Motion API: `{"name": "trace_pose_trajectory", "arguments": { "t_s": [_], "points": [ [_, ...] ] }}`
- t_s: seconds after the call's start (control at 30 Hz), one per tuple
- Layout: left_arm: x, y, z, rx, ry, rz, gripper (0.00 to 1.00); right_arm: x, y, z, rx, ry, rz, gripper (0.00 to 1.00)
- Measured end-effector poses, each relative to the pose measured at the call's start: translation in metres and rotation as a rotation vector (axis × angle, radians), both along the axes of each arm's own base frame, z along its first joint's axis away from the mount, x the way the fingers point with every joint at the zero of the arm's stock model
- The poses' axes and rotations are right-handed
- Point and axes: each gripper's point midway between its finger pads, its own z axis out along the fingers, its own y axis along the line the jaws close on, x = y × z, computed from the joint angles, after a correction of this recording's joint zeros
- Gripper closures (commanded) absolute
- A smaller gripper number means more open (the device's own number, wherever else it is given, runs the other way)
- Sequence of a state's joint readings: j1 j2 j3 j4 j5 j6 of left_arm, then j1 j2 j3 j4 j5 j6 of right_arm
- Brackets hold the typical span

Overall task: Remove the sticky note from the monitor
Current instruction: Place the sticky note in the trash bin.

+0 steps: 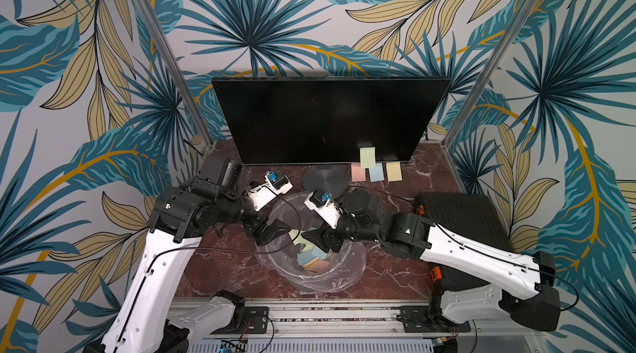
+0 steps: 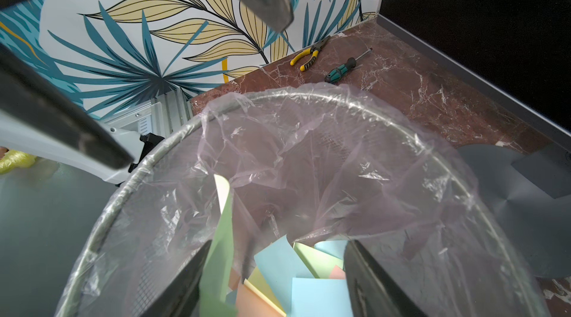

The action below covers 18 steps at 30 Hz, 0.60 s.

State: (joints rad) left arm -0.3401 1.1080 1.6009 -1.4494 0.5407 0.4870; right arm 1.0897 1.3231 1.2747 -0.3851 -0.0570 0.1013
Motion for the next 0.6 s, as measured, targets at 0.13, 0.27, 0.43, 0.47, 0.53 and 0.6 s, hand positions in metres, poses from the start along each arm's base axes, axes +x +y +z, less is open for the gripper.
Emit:
{"name": "trace_pose_trajectory", "arguments": {
  "t_s": [0.13, 0.27, 0.43, 0.47, 0.53, 0.6],
  "points": [
    [0.001, -0.003, -0.024, 0.026, 0.069, -0.021, 0.00, -0.001, 0.002, 0.003, 0.020, 0.008, 0.009, 0.33],
    [0.007, -0.006, -0.038, 0.053, 0.092, -0.023, 0.00, -0.003, 0.004, 0.005, 0.033, 0.017, 0.021, 0.33],
    [0.019, -0.006, -0.045, 0.083, 0.077, 0.000, 0.00, -0.006, 0.006, 0.010, 0.055, 0.024, 0.037, 0.33],
    [0.021, -0.006, -0.046, 0.090, 0.071, 0.005, 0.00, -0.007, 0.006, 0.011, 0.061, 0.023, 0.040, 0.33],
    [0.026, -0.004, -0.048, 0.105, 0.060, 0.022, 0.00, -0.009, 0.005, 0.016, 0.073, 0.020, 0.046, 0.33],
    [0.029, -0.002, -0.050, 0.117, 0.056, 0.039, 0.00, -0.010, 0.004, 0.021, 0.087, 0.016, 0.048, 0.31]
  ]
}}
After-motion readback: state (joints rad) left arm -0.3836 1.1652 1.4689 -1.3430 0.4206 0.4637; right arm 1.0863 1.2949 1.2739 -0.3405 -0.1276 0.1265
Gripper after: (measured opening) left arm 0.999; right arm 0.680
